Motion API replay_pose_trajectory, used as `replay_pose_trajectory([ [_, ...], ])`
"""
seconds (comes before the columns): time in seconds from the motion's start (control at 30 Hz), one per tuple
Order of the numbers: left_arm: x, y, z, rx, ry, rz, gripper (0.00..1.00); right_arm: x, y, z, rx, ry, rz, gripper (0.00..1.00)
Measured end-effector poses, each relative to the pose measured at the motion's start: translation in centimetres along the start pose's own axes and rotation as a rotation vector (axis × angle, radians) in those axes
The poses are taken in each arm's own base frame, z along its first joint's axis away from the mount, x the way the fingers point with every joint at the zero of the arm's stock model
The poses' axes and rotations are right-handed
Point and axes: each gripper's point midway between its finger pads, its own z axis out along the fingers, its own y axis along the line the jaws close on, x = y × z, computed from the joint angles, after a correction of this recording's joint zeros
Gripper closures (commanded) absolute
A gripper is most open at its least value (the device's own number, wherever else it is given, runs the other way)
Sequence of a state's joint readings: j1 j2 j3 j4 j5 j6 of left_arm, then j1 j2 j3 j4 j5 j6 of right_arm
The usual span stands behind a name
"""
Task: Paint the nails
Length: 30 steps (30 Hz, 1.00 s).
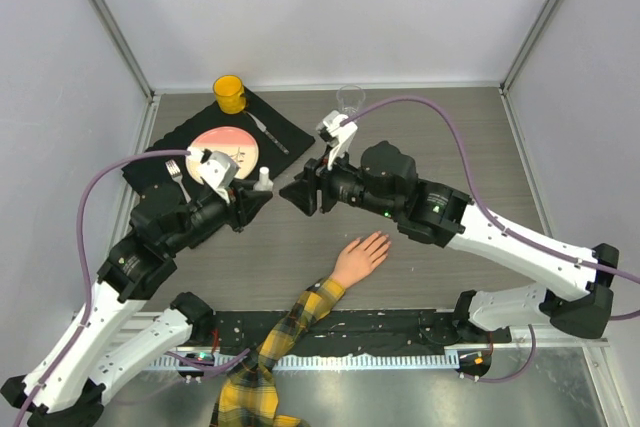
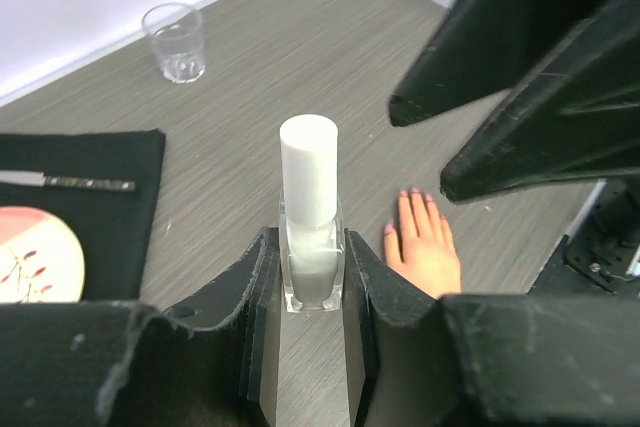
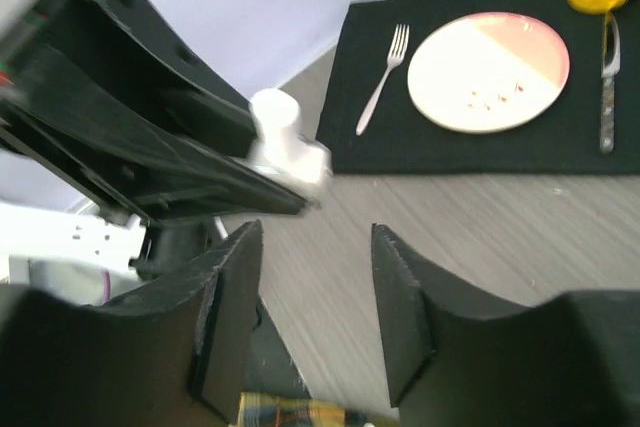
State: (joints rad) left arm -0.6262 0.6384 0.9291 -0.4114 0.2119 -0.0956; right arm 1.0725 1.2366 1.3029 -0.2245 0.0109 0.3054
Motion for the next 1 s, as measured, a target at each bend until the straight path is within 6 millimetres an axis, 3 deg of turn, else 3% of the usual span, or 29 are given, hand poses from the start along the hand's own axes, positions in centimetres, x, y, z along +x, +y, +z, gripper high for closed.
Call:
replay_pose_trajectory([
  [0.17,0.6,0.7,0.3,-0.034,0.024,-0.007,1.0,-1.3,1.3,2.2,0.05,-0.026,-0.009,0.55],
  [0.5,0.9,0.6,0.1,-0.035,0.029,-0.026,1.0,0.2,0.4,4.9,0.153,-0.001,-0.009,0.58],
  [0.6,1.0,0.4,0.1,-0.029,0.03,-0.035,1.0,0.3,0.5,5.2,0.152,0.001,-0.006,0.67],
  [0.7,1.1,0.2,0.1,-0.019,0.034,-0.04,1.0,0.3,0.9,5.7,0.133,0.003,0.002,0.83],
  [0.77,1.2,0.0,0.1,-0.009,0.04,-0.045,1.0,0.5,1.1,5.7,0.123,0.01,0.001,0.99],
  [0.9,1.3,-1.3,-0.2,0.068,0.048,-0.066,1.0,1.2,1.5,4.8,0.049,0.031,-0.04,0.99],
  [1.0,1.2,-5.2,-1.1,0.285,0.044,-0.124,1.0,1.7,3.0,2.0,-0.166,0.06,-0.091,0.99],
])
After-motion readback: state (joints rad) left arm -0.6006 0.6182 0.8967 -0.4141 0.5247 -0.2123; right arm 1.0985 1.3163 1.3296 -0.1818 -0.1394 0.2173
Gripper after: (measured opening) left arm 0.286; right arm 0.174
